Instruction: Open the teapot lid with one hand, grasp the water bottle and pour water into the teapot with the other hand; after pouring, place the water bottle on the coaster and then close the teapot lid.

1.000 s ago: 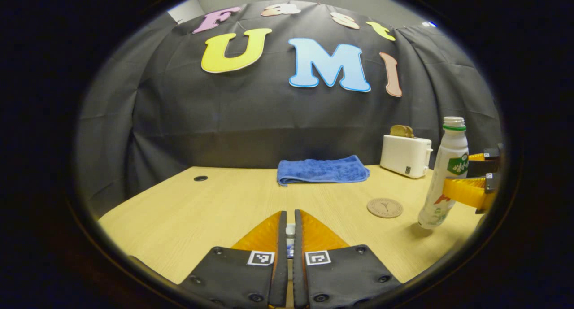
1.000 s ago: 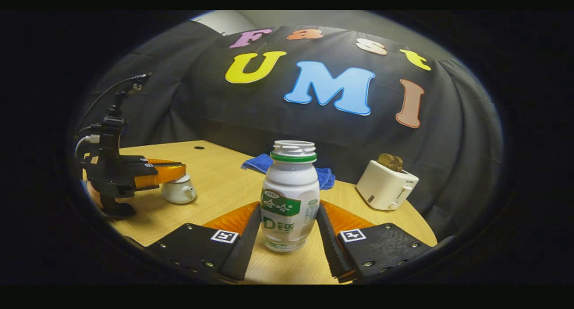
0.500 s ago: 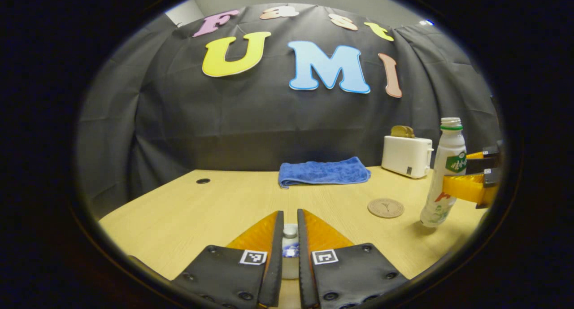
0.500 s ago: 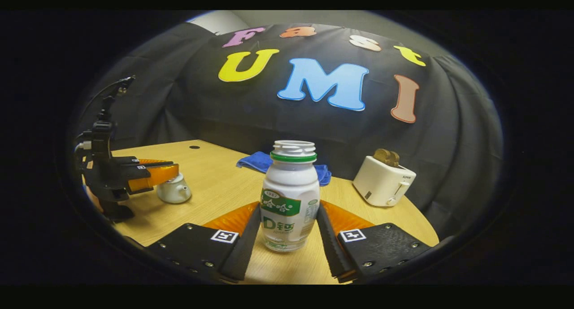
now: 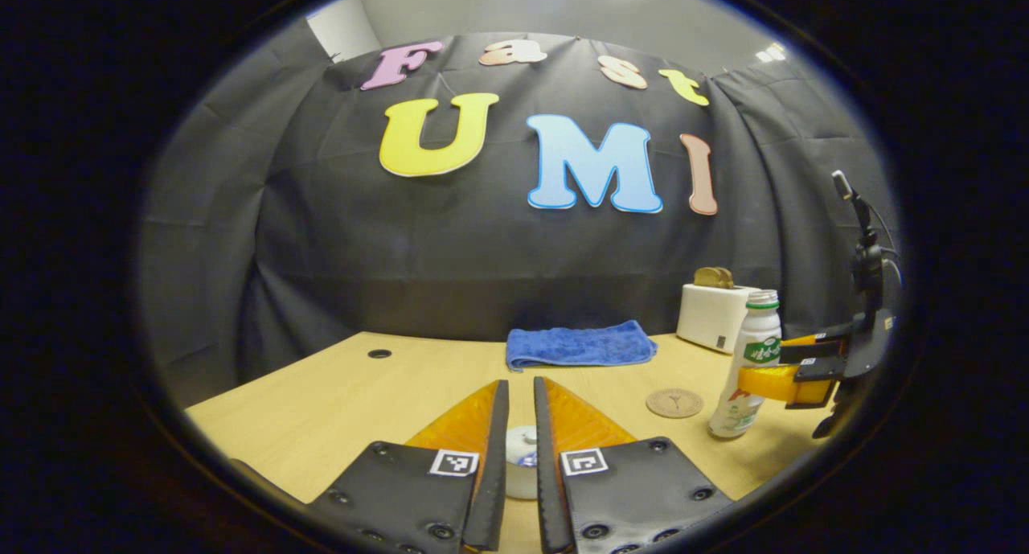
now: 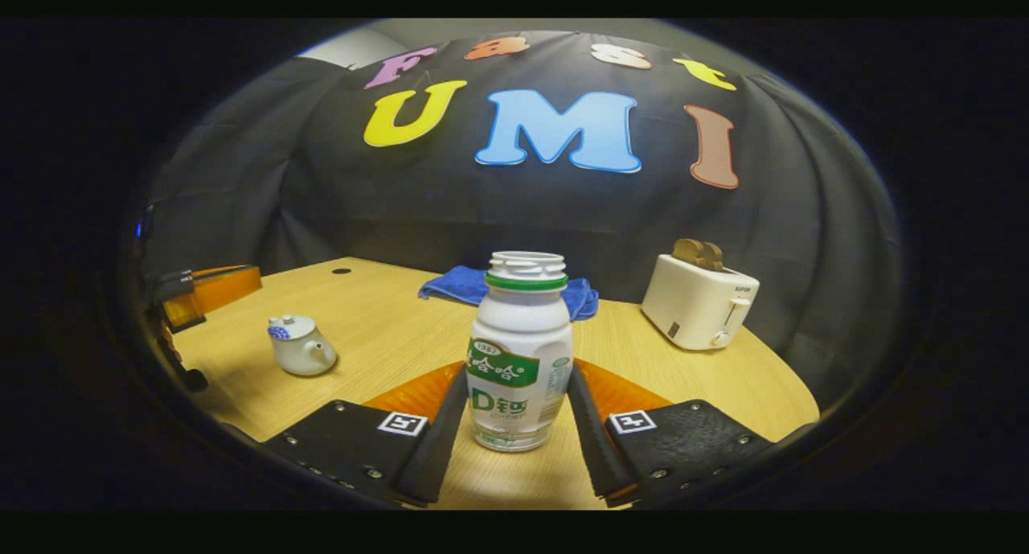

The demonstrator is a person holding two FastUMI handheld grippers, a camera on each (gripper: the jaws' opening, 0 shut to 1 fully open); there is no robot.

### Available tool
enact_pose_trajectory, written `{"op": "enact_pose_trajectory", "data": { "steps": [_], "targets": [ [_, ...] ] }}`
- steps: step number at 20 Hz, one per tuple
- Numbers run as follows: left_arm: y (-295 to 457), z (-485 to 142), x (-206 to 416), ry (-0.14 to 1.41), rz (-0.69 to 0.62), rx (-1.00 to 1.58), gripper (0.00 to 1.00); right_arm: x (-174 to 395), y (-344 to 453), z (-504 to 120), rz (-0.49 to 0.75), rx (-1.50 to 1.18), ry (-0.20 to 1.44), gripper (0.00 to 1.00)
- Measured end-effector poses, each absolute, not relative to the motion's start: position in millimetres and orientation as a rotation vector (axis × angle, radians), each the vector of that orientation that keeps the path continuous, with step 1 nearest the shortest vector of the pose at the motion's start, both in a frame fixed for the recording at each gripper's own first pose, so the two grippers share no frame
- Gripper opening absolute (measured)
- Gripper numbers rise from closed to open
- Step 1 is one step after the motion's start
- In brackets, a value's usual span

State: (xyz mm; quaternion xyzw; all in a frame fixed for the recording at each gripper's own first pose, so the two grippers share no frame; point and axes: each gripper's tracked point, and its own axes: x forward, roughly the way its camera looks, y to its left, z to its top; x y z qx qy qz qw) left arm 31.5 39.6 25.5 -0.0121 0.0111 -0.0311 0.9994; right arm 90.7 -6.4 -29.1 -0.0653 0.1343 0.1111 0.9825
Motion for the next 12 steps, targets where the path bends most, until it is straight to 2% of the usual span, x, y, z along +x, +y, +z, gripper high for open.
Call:
{"op": "enact_pose_trajectory", "data": {
  "steps": [8,12],
  "targets": [
    [64,35,16,0.019,-0.040,-0.094,0.31,96,-13,-30,0.177,-0.104,0.274,0.68],
    [64,34,15,0.022,-0.043,-0.098,0.28,97,-19,-30,0.150,-0.090,0.278,0.71]
  ]
}}
